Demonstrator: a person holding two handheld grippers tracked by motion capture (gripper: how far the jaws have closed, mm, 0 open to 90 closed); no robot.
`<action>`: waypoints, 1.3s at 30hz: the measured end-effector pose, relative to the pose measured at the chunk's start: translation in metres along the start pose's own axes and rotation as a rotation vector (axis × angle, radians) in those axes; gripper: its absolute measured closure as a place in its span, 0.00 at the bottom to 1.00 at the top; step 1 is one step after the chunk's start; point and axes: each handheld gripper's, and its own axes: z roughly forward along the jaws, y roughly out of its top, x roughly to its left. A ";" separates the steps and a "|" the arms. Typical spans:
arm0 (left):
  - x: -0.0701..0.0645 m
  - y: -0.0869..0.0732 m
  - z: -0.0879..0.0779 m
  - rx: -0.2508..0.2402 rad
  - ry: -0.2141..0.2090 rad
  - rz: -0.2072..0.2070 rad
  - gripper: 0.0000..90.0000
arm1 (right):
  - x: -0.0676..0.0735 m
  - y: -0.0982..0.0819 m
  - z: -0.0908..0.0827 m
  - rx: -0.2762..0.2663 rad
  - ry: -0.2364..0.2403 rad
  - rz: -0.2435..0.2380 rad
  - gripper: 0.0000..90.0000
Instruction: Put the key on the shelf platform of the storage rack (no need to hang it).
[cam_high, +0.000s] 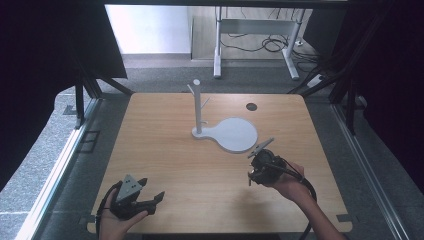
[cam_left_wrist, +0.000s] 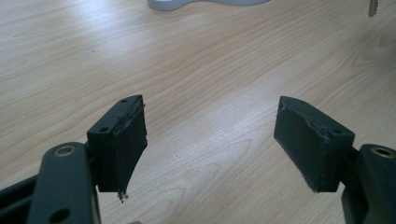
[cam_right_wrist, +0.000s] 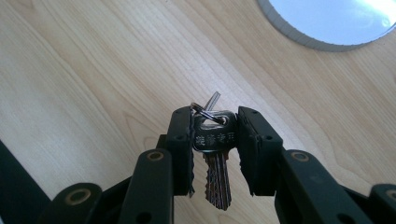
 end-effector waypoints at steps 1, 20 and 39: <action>0.000 0.000 0.000 0.000 0.000 0.000 0.28 | 0.000 0.000 0.000 0.000 0.000 0.000 0.76; -0.004 -0.001 0.004 0.011 -0.006 0.006 0.28 | -0.020 0.026 0.000 -0.021 -0.005 0.028 0.76; -0.004 -0.002 0.007 0.020 -0.014 0.010 0.28 | -0.040 0.055 0.009 0.001 0.013 0.042 0.76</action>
